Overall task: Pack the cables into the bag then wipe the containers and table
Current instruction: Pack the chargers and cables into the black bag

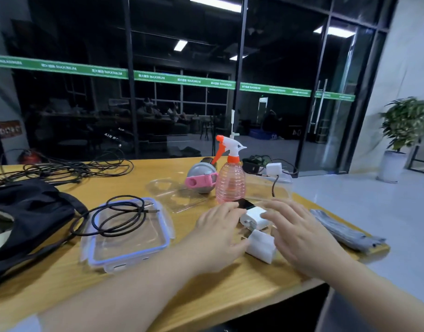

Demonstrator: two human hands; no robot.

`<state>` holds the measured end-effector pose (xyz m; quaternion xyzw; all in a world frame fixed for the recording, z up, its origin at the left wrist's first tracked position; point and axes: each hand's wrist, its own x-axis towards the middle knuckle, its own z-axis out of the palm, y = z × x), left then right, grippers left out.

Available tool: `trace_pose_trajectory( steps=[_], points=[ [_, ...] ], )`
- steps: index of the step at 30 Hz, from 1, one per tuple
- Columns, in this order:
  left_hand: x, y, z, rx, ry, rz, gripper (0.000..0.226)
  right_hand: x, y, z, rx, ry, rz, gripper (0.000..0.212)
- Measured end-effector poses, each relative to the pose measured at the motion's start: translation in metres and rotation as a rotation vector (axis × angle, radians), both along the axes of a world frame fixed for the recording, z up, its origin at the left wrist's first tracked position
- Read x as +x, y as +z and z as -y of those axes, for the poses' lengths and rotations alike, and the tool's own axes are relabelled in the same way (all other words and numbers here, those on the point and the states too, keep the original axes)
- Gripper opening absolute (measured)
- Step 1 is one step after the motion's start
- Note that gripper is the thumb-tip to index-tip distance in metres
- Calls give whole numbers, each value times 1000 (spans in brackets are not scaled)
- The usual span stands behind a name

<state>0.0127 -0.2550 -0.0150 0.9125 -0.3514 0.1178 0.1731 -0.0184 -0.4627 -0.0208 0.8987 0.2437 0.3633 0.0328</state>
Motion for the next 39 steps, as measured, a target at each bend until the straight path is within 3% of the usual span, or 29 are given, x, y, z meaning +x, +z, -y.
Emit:
trace_pose_trajectory(
  steps=[6, 12, 19, 27, 32, 39],
  points=[
    [-9, 4, 23, 109, -162, -43, 59, 1, -6, 32, 223, -192, -305, 45],
    [-9, 5, 34, 202, -207, -105, 54, -4, -8, 31, 246, -265, -521, 56],
    [-3, 6, 26, 71, -218, -125, 57, -8, 1, 25, 270, -261, -537, 53],
    [-3, 18, -8, -97, -212, 64, 57, -7, 14, 1, 236, -84, -305, 42],
    [-16, 28, -64, -200, -184, 91, 48, -4, 22, -40, 181, 37, -285, 49],
    [-28, 33, -181, -267, 53, 112, 48, -1, 26, -121, 139, 216, -349, 44]
  ],
)
